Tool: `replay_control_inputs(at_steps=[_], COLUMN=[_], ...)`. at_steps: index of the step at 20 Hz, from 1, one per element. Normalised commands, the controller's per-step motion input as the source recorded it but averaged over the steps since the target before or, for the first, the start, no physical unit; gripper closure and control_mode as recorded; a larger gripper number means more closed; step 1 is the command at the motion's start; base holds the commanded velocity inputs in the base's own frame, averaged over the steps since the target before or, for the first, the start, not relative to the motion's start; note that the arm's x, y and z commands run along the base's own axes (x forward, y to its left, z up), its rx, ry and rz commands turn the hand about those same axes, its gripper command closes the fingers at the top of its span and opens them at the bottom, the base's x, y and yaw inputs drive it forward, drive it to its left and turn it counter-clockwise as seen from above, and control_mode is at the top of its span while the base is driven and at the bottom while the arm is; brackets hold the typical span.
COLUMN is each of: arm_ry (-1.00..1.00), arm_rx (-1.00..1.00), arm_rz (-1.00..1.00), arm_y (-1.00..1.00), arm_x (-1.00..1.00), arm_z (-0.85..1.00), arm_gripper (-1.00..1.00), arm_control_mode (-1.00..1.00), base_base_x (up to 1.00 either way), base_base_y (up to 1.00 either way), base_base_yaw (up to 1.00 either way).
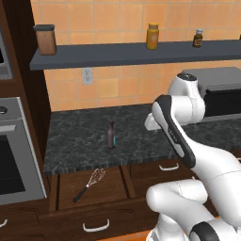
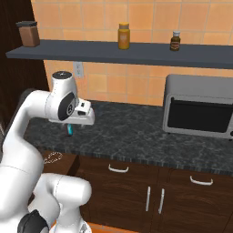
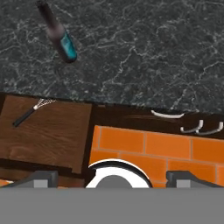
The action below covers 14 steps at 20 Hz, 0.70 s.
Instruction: Pick the whisk from the drawer and place it on the counter.
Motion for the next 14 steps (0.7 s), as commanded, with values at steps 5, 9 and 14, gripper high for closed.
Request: replay_control_inputs(at_steps=[5,9,14], arm_ry=[0.0,0.0,0.0], arm_rx=[0.0,0.0,0.0], arm_rz=[0.0,0.01,0.06], arm_y=[0.0,0.0,0.0], arm_x=[-0.01,0.0,0.04], arm_z=[-0.75,-0.77,-0.72], arm_gripper=[-1.0,-1.0,-1.0], arm_control_mode=[-1.0,-1.0,-1.0], base_base_x=[0.0,0.0,0.0], base_base_y=[0.0,0.0,0.0], base_base_yaw=[0.0,0.0,0.0])
